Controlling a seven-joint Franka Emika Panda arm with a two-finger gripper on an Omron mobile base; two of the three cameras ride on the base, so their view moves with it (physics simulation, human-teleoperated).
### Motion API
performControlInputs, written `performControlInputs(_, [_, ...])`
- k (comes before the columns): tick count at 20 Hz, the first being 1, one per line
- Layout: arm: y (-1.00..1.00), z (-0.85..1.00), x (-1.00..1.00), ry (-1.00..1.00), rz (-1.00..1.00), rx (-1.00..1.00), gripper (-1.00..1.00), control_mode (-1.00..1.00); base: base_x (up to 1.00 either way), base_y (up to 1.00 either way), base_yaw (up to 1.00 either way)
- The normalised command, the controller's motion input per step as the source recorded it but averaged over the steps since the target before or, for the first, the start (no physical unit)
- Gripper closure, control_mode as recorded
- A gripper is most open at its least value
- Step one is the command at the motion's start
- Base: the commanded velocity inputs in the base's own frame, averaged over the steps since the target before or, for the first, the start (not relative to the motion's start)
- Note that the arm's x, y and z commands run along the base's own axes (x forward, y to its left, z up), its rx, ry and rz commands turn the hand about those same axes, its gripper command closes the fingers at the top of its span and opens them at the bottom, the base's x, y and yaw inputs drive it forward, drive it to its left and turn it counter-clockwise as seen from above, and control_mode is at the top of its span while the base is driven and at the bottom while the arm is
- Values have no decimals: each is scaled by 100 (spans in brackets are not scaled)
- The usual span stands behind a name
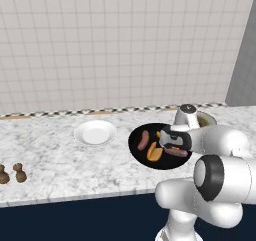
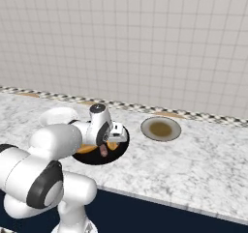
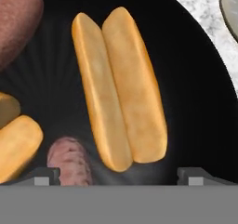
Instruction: Place one bun and one sausage from the bowl on each plate.
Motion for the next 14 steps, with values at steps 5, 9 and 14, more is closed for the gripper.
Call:
performControlInputs(5, [0,-15,34,-4,4,2,-100,-100,0,0,0])
performControlInputs(9, [0,-14,21,0,2,1,-100,-100,0,0,0])
performControlInputs(14, [0,-41,0,0,0,0,100,-100,0,0,0])
